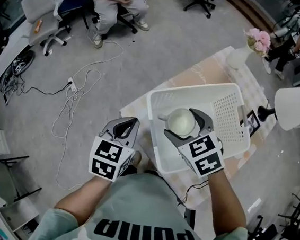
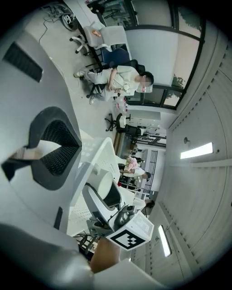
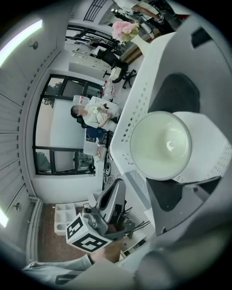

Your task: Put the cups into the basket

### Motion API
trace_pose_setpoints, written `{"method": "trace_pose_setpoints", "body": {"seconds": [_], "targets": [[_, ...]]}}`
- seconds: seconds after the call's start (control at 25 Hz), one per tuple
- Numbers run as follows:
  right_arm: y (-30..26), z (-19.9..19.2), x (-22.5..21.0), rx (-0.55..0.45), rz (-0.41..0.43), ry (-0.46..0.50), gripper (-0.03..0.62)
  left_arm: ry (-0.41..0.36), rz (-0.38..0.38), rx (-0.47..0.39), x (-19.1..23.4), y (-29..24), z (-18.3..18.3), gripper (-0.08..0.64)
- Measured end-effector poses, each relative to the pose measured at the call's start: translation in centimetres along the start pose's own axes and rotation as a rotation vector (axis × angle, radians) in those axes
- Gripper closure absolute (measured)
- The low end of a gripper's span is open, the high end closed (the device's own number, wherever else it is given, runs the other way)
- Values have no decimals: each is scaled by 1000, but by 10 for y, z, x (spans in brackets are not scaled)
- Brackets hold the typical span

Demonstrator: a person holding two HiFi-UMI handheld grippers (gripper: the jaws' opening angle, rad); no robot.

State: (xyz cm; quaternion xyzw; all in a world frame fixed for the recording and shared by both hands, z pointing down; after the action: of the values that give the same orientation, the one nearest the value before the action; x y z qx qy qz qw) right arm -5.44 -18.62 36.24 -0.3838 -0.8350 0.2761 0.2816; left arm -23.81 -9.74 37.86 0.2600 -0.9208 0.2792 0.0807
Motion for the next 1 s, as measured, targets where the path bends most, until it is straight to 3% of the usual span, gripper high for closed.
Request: {"method": "trace_pose_setpoints", "body": {"seconds": [0.44, 0.68, 1.0], "targets": [[-46, -6, -4, 59, 80, 82, 195, 97, 30, 55, 19, -29, -26, 555], [-66, -18, 3, 97, 159, 127, 195, 119, 25, 87, 23, -45, -41, 555], [-92, -35, 4, 165, 188, 142, 195, 132, 15, 127, 29, -59, -56, 555]]}}
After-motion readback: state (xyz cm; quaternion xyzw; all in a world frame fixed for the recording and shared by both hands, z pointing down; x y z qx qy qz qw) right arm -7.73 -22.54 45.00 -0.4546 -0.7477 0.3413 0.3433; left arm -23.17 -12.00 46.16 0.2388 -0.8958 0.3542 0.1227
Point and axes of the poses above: the fingertips, and each gripper's own axes: y backward along the fingers, x to its left, z out of its top, the point moved 9 cm from there along y, backward along the fingers, and after that the axes turned 15 degrees about -z, right-handed, at the moved point
